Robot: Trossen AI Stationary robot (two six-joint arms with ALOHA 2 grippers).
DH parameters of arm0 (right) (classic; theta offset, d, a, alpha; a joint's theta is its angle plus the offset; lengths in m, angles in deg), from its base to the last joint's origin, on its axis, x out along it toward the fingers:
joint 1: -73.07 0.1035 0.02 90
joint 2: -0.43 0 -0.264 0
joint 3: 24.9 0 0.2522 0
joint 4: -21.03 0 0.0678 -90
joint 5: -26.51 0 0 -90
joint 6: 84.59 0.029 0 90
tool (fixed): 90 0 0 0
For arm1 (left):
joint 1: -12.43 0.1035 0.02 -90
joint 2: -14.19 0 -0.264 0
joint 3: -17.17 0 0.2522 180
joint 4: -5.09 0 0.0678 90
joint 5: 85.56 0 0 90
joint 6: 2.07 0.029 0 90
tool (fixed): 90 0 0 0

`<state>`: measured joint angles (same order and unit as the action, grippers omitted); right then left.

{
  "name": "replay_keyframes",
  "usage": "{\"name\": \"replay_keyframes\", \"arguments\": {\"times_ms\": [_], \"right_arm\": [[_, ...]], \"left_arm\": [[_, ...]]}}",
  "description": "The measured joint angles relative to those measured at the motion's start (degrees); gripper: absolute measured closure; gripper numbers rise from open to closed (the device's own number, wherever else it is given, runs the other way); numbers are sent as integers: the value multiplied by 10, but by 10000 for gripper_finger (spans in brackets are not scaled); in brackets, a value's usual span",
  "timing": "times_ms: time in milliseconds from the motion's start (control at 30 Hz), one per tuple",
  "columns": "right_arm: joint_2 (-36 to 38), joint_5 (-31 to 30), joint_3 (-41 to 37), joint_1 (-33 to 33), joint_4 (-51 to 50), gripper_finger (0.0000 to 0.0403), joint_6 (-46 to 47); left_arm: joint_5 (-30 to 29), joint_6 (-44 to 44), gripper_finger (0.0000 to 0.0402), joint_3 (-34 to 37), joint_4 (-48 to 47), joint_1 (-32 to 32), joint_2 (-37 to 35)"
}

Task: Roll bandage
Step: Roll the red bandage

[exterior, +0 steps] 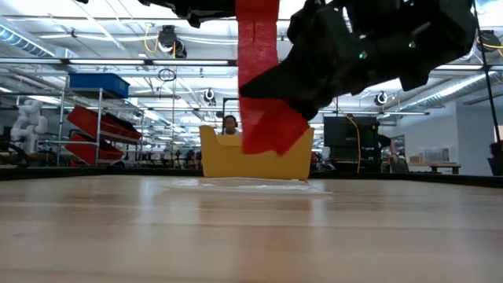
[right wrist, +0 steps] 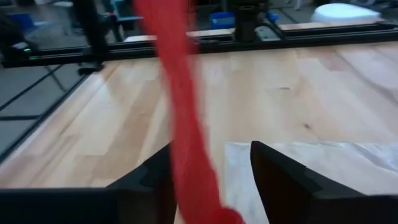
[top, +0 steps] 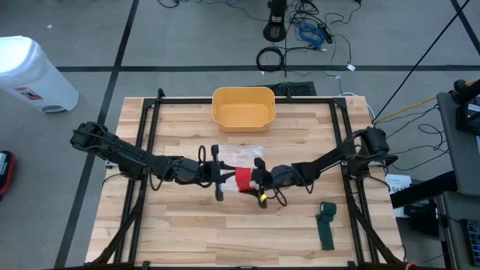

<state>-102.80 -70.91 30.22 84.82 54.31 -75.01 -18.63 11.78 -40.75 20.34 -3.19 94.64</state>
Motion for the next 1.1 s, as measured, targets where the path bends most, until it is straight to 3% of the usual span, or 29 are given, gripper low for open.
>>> {"name": "replay_keyframes", "arguments": {"times_ms": [167, 433, 833, 1100], "right_arm": [[-19, -25, 0, 0, 22, 264, 4], [-19, -32, 0, 0, 16, 394, -14], [-15, -89, 0, -28, 11, 403, -74], [41, -128, 0, -35, -10, 403, -143]], "left_arm": [[0, 0, 388, 0, -4, 0, 0], [0, 0, 388, 0, -6, 0, 0], [19, -43, 388, 0, -27, -22, 0], [20, -76, 388, 0, -79, -49, 0]]}}
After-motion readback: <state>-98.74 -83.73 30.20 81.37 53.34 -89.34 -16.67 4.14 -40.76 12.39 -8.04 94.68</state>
